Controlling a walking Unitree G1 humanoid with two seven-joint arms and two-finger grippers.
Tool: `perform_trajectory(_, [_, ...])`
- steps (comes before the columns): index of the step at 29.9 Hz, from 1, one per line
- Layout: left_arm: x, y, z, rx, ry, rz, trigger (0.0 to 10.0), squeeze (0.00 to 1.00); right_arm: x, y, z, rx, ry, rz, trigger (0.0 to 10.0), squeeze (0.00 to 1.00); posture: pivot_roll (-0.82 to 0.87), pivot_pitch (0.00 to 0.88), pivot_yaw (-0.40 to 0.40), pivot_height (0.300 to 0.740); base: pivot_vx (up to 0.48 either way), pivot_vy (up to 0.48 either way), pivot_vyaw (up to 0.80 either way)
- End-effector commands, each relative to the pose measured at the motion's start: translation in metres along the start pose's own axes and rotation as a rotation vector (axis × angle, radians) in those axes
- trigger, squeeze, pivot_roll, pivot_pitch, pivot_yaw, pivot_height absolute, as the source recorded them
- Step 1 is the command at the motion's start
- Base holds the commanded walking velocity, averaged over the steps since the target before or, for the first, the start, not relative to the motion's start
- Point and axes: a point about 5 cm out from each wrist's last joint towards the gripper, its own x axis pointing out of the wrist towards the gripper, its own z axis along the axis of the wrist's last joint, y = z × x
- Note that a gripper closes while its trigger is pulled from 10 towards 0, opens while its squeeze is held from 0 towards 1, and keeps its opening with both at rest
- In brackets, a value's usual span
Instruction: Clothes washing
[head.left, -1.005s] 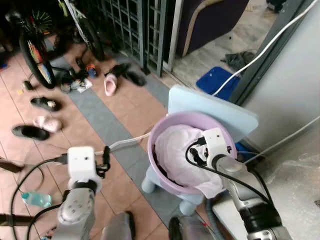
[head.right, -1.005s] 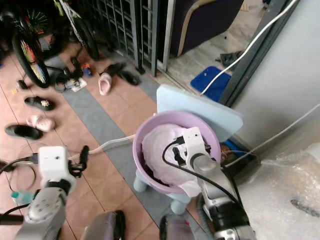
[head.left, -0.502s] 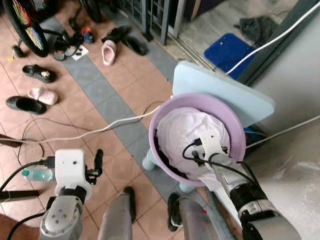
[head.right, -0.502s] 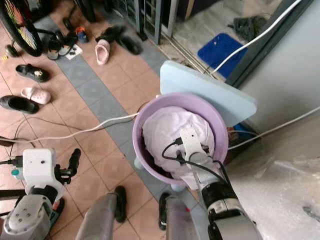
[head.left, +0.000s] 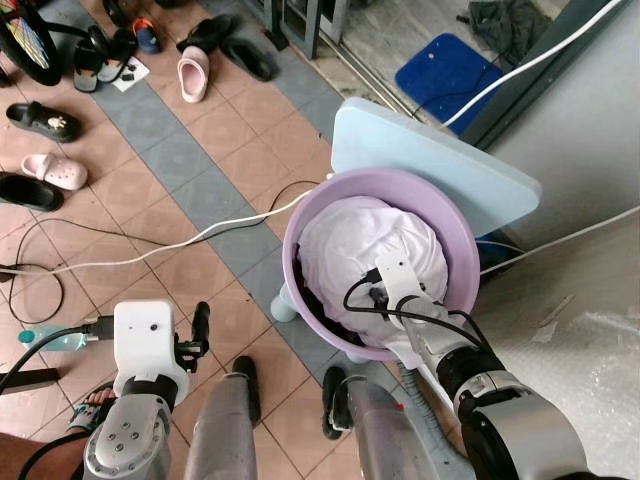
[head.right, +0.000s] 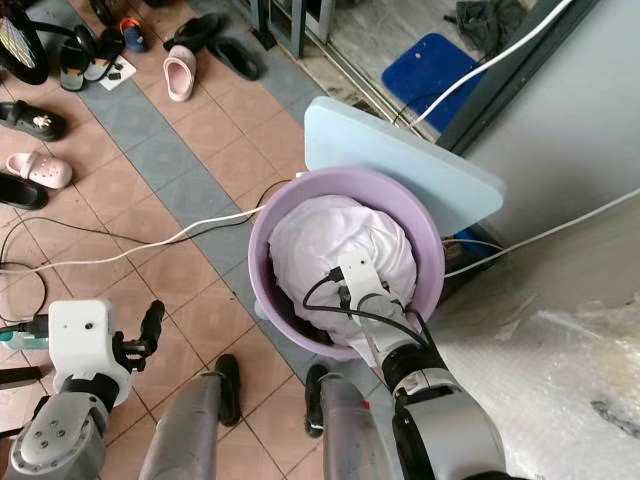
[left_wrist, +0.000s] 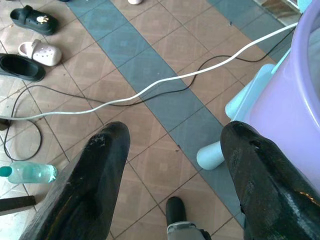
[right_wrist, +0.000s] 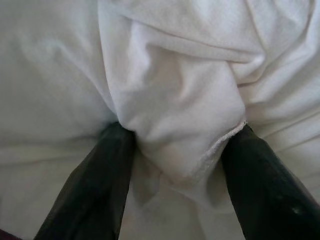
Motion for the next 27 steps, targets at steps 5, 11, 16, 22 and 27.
perform_trajectory(5, [-0.005, -0.001, -0.002, -0.005, 0.011, 0.038, 10.0, 0.00, -0.001, 0.007, -0.023, -0.029, 0.079, 0.053, 0.0, 0.00, 0.18, 0.428, -0.122, 0.740, 0.000, 0.000, 0.00])
perform_trajectory(11, [-0.001, -0.009, -0.001, -0.005, 0.001, 0.024, 10.0, 0.00, 0.000, 0.004, -0.018, -0.059, 0.062, 0.057, 0.0, 0.00, 0.16, 0.417, -0.135, 0.740, 0.000, 0.000, 0.00])
perform_trajectory(16, [0.005, -0.012, 0.002, -0.014, -0.016, 0.021, 10.0, 0.00, 0.000, 0.005, -0.022, -0.099, 0.081, 0.085, 0.0, 0.00, 0.15, 0.407, -0.143, 0.740, 0.000, 0.000, 0.00])
perform_trajectory(22, [0.018, -0.015, 0.001, -0.008, -0.035, 0.016, 10.0, 0.00, 0.001, 0.006, -0.014, -0.210, 0.031, 0.118, 0.0, 0.00, 0.12, 0.360, -0.145, 0.740, 0.000, 0.000, 0.00])
perform_trajectory(27, [0.033, -0.016, 0.004, 0.006, -0.063, 0.019, 10.0, 0.00, 0.002, -0.001, 0.008, -0.219, -0.042, 0.119, 0.0, 0.00, 0.10, 0.299, -0.137, 0.740, 0.000, 0.000, 0.00])
